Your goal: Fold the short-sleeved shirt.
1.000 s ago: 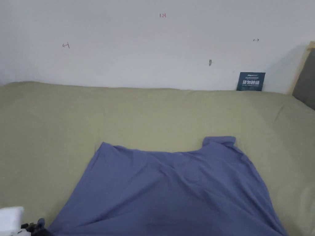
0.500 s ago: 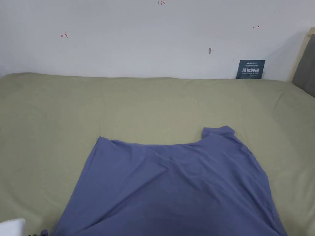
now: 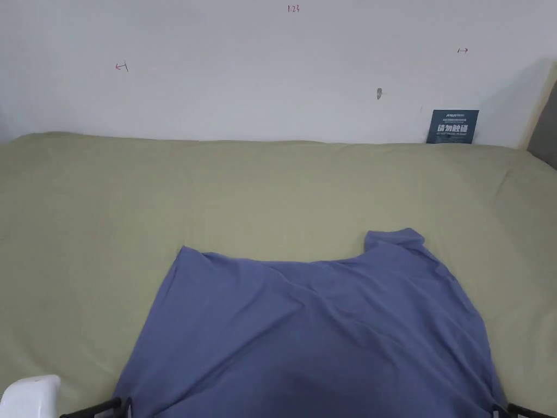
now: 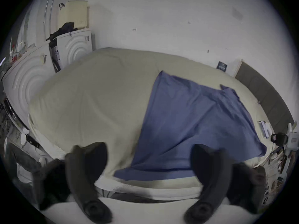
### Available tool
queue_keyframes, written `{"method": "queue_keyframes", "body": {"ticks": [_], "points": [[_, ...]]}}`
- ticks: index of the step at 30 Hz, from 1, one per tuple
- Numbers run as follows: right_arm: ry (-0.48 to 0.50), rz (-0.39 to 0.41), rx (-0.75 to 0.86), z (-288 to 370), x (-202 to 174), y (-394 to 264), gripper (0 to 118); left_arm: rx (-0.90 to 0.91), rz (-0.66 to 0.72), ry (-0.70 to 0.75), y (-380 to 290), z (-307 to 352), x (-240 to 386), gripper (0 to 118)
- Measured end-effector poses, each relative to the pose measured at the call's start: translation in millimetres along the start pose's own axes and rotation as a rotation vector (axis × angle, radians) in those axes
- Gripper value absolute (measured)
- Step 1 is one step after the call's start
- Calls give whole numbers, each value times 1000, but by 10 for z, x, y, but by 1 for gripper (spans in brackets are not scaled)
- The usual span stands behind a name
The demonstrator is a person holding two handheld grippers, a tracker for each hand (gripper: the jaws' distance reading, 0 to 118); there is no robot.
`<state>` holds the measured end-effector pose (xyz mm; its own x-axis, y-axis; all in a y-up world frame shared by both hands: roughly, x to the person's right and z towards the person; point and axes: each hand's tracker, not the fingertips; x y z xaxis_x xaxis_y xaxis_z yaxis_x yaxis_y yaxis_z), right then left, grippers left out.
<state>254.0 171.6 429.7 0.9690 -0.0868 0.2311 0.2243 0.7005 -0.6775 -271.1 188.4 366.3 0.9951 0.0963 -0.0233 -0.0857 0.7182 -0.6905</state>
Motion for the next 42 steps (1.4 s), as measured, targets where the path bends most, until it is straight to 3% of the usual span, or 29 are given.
{"method": "queue_keyframes", "body": {"ticks": [1,2,3,5,13,23,25,26,28,29,30,35,36,37,38,39,42], "points": [[6,6,20,7,-98,-33,0,17,-14,-21,16,2,53,38],[16,17,23,-12,-157,-60,0,13,-29,-38,43,-27,113,1],[5,11,78,8,-198,-57,0,12,-26,-33,59,-78,169,0],[46,26,29,-52,-302,-45,0,-6,-60,-90,107,-178,244,0],[47,70,32,-393,-459,181,0,-38,-59,-117,630,-829,422,0],[39,56,-1,-954,-412,508,0,-136,-118,11,1889,-2656,509,0],[33,52,-7,-1025,-370,534,0,-155,-114,13,2020,-2901,562,7],[31,50,-15,-1065,-343,548,0,-168,-114,3,2081,-3044,567,18],[38,42,-30,-1126,-318,526,0,-217,-116,60,2124,-3297,592,85],[38,40,-38,-1160,-296,531,0,-237,-131,89,2131,-3376,622,109],[37,39,-39,-1179,-283,531,0,-235,-131,111,2121,-3459,629,115],[20,49,-65,-1280,-266,500,0,-250,-134,131,2030,-3640,676,113],[18,55,-68,-1294,-263,508,0,-264,-135,126,2014,-3603,700,104],[10,61,-69,-1308,-261,530,0,-257,-135,124,2041,-3541,683,86],[11,69,-72,-1328,-256,567,0,-242,-150,90,2040,-3463,711,61],[10,76,-73,-1347,-259,598,0,-245,-149,37,2038,-3388,757,4],[-12,88,-75,-1488,-246,880,0,-231,-166,34,2033,-3294,784,0]]}}
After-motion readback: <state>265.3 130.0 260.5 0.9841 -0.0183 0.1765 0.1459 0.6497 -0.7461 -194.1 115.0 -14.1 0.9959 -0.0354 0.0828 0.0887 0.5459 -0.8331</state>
